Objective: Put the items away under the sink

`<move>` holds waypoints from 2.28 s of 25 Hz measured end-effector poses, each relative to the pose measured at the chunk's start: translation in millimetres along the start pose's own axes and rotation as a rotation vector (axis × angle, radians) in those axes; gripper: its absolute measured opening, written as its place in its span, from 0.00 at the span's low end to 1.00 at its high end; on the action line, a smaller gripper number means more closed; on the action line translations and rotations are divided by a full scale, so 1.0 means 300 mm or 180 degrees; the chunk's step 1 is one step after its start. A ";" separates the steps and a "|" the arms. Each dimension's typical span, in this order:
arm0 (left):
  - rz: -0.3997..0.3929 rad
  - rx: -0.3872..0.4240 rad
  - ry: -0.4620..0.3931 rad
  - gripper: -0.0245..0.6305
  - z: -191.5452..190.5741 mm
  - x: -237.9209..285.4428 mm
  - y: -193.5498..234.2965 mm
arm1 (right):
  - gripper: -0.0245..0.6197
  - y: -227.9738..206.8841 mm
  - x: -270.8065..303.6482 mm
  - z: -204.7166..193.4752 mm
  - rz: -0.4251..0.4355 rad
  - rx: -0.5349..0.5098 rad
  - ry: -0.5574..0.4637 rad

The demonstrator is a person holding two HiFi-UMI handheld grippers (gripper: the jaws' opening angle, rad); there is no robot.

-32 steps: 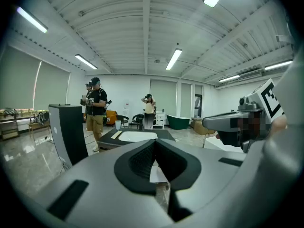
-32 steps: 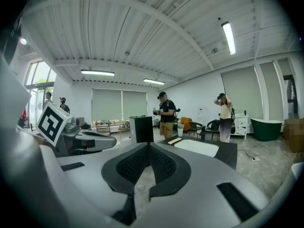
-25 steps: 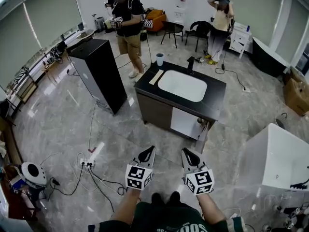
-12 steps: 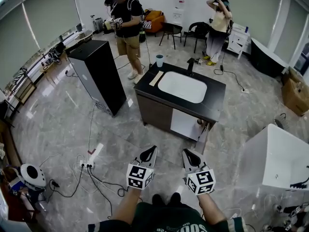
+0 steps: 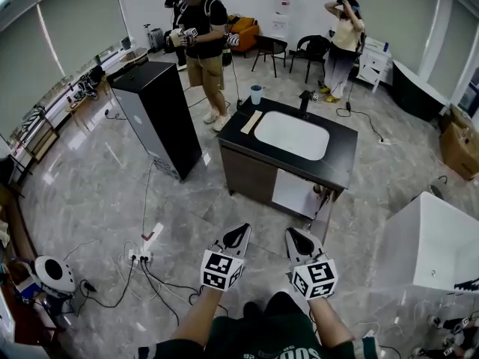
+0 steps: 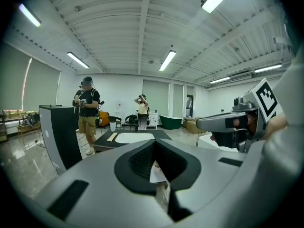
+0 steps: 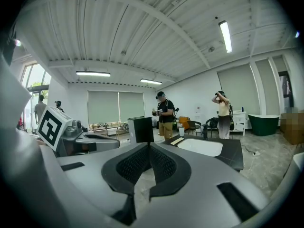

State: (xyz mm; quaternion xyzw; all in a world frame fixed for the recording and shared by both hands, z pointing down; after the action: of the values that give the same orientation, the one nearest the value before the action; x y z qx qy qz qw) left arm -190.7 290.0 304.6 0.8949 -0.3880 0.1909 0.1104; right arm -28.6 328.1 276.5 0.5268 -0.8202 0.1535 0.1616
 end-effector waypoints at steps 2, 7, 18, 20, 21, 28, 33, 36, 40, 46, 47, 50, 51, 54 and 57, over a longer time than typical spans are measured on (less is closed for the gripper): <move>-0.0016 -0.0015 0.0010 0.05 -0.001 -0.001 0.020 | 0.10 0.011 0.014 0.005 0.0001 0.0027 -0.0001; -0.0028 -0.0008 -0.0019 0.05 0.011 0.033 0.071 | 0.10 -0.004 0.061 0.022 -0.0029 0.0041 -0.0050; -0.0098 0.0066 0.0062 0.05 0.084 0.255 0.293 | 0.10 -0.149 0.374 0.111 -0.0045 0.0350 0.0024; -0.0128 0.0110 0.0076 0.05 0.108 0.321 0.359 | 0.10 -0.176 0.463 0.134 -0.0025 0.0391 0.0015; -0.0135 0.0124 0.0078 0.05 0.121 0.357 0.396 | 0.10 -0.189 0.508 0.144 -0.0016 0.0400 0.0013; -0.0195 0.0152 0.0118 0.05 0.245 0.624 0.613 | 0.10 -0.345 0.790 0.245 -0.0126 0.0467 0.0111; -0.0310 0.0215 0.0132 0.05 0.342 0.808 0.737 | 0.10 -0.460 0.953 0.349 -0.0202 0.0434 0.0108; -0.0367 0.0195 0.0147 0.05 0.372 0.882 0.790 | 0.10 -0.505 1.012 0.392 -0.0237 0.0434 0.0114; -0.0445 0.0199 0.0171 0.05 0.403 0.956 0.844 | 0.10 -0.548 1.072 0.429 -0.0311 0.0438 0.0147; -0.0546 0.0231 0.0214 0.05 0.473 1.056 0.939 | 0.10 -0.593 1.151 0.513 -0.0433 0.0486 0.0133; -0.0536 0.0224 0.0211 0.05 0.482 1.075 0.957 | 0.10 -0.600 1.159 0.524 -0.0444 0.0480 0.0123; -0.0438 0.0199 0.0206 0.05 0.497 1.131 0.999 | 0.10 -0.626 1.178 0.536 -0.0438 0.0451 0.0112; -0.0405 0.0181 0.0206 0.05 0.501 1.148 1.007 | 0.10 -0.636 1.183 0.535 -0.0423 0.0438 0.0122; -0.0346 0.0128 0.0196 0.05 0.518 1.197 1.023 | 0.10 -0.674 1.206 0.536 -0.0371 0.0380 0.0172; -0.0315 0.0136 0.0205 0.05 0.536 1.260 1.058 | 0.10 -0.713 1.253 0.548 -0.0347 0.0374 0.0199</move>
State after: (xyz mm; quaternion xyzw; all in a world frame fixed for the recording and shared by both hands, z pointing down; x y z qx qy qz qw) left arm -146.6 -226.3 336.5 0.9085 -0.3354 0.2221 0.1129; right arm 2.2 -132.6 306.2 0.5742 -0.7744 0.2087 0.1641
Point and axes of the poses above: the fingertips, and each gripper's own axes: x forward along the fingers, y to its left, z out of its top, the point moved 5 cm from there along -x, backward along the fingers, and after that the axes turned 13 degrees about y, right-handed, at the moved point
